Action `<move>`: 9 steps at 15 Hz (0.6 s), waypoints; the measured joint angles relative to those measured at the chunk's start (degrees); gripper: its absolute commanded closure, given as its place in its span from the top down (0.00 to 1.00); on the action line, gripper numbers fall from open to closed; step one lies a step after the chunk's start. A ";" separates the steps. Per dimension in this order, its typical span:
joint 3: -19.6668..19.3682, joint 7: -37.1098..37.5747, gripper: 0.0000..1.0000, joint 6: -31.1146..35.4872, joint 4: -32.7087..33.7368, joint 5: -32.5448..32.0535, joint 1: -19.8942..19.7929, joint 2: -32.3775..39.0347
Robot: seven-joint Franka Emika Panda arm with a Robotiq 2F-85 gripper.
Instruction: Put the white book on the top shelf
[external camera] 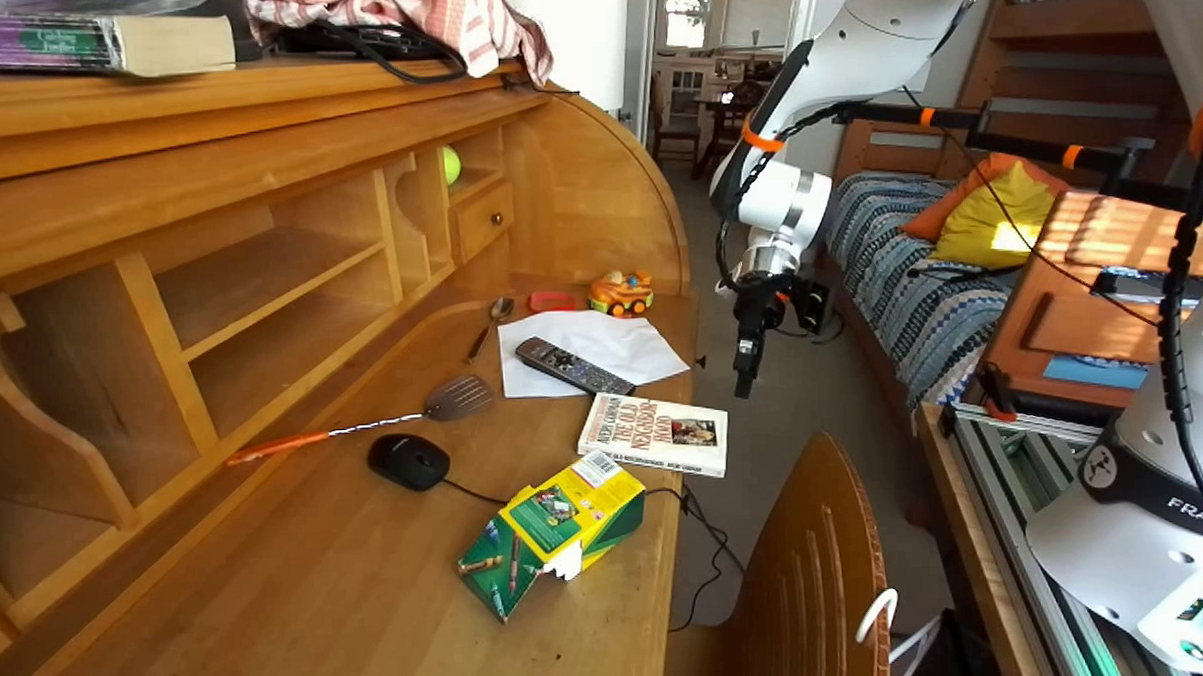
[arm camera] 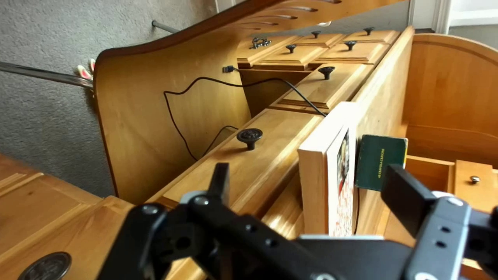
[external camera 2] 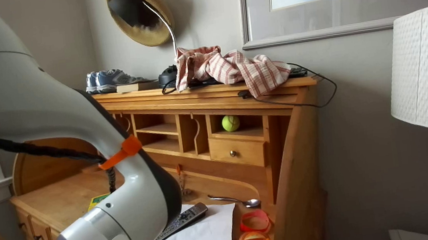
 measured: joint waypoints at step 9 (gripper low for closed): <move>3.56 -1.23 1.00 -0.01 0.00 2.93 2.22 3.49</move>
